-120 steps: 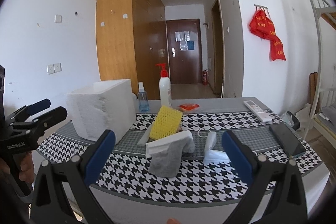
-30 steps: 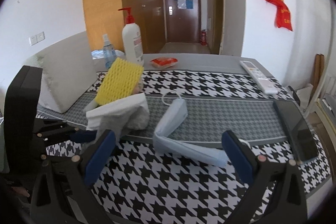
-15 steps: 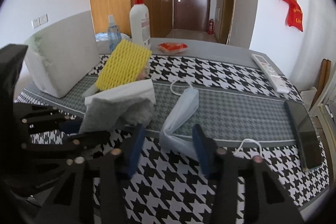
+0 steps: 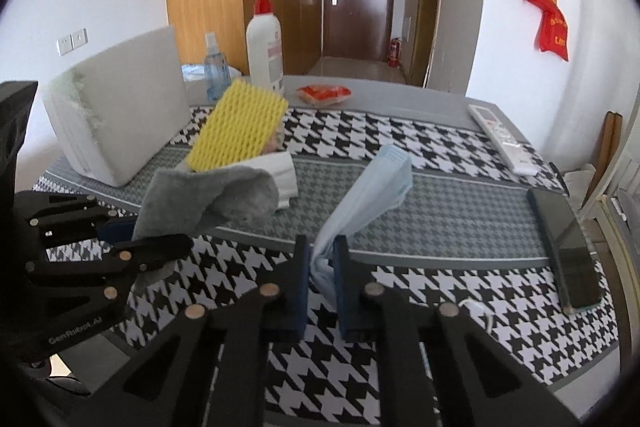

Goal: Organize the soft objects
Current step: 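Lift the grey sock with the left tool while the right tool grasps the blue mask, then carry the grey sock in the left tool over the white foam box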

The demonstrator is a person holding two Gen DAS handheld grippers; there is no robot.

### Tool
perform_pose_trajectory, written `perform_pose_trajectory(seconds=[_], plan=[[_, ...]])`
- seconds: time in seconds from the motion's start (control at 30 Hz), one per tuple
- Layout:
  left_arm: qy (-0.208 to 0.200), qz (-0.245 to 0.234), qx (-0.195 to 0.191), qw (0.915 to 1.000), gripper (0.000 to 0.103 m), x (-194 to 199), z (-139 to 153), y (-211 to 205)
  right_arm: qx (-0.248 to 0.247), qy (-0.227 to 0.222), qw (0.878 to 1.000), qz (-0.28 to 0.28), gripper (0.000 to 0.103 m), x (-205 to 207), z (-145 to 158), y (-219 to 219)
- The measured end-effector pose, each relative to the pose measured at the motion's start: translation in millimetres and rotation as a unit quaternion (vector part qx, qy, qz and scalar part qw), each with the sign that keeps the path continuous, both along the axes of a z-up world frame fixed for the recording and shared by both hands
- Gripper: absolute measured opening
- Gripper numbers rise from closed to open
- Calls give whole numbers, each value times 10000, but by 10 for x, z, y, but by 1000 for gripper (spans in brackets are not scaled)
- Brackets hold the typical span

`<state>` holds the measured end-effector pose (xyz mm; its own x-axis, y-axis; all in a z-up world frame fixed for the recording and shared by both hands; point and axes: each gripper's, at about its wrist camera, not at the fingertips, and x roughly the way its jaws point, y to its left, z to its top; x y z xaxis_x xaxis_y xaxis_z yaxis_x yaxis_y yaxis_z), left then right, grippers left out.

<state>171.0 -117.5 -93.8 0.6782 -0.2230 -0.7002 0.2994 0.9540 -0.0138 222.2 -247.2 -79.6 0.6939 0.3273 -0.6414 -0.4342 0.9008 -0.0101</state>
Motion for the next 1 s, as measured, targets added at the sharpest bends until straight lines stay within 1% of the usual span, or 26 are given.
perform_pose_trajectory(seconds=[0.27, 0.57, 1.0], plan=[[-268, 91, -32, 9996, 18, -214, 137, 70, 117, -266, 9996, -61, 15, -241, 182, -2], [-464, 173, -29, 9988, 18, -424, 242, 200, 264, -388, 9988, -117, 15, -408, 278, 5], [-803, 248, -28, 9965, 18, -601, 389, 436, 397, -612, 9973, -103, 15, -613, 443, 129]])
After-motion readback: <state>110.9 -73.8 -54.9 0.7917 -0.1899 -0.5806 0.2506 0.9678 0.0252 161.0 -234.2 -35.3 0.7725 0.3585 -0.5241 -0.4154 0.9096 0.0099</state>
